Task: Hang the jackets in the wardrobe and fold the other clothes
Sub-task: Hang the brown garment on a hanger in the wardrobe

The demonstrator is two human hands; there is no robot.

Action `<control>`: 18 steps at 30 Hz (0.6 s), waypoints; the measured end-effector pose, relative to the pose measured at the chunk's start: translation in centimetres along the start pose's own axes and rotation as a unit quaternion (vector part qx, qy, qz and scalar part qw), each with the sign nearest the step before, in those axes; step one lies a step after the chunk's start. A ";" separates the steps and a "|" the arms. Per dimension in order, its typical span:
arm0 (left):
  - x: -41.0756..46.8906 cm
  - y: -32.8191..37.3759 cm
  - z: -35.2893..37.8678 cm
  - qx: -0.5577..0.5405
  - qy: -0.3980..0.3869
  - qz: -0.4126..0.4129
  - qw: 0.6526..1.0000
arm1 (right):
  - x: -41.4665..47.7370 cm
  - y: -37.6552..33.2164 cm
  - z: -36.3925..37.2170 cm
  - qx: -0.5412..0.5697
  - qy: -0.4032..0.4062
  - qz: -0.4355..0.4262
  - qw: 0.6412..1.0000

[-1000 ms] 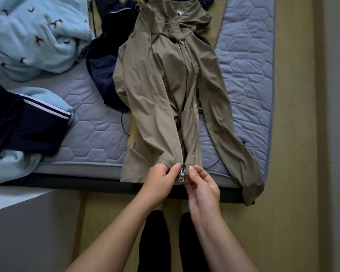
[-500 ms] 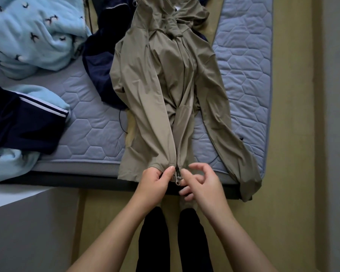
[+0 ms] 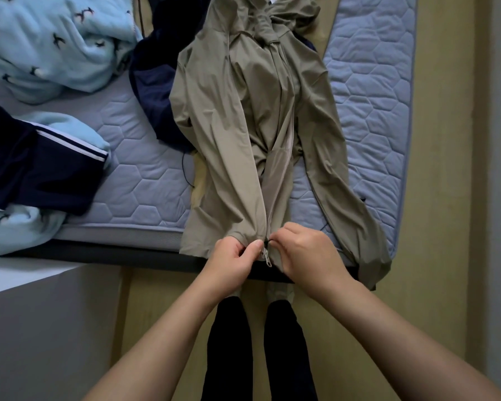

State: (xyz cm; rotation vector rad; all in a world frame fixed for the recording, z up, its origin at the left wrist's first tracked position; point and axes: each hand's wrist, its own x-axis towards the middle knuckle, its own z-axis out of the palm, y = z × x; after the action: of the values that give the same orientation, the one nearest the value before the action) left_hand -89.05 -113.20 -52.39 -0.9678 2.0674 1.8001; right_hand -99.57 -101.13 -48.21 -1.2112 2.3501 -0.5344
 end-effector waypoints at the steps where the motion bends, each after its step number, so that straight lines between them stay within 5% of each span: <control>1: -0.3 -0.3 0.0 0.020 0.006 0.009 1.000 | 0.4 0.2 -0.1 -0.016 0.016 0.004 1.000; 5: -3.3 -2.1 0.5 0.037 -0.016 0.002 0.999 | 2.7 3.2 -1.8 -0.077 0.029 0.070 0.994; 11: -2.5 -2.3 0.2 -0.046 -0.035 -0.051 0.997 | 4.6 3.6 -2.2 -0.094 -0.016 0.027 0.995; 18: -1.2 -2.7 -0.8 0.052 -0.008 -0.077 0.996 | 4.8 4.1 -1.6 -0.093 -0.012 0.051 0.994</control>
State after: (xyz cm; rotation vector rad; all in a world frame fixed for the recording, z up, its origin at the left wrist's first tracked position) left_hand -86.29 -113.63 -53.70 -1.0490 1.9960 1.6032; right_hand -105.69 -102.70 -50.00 -1.1601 2.4702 -0.2708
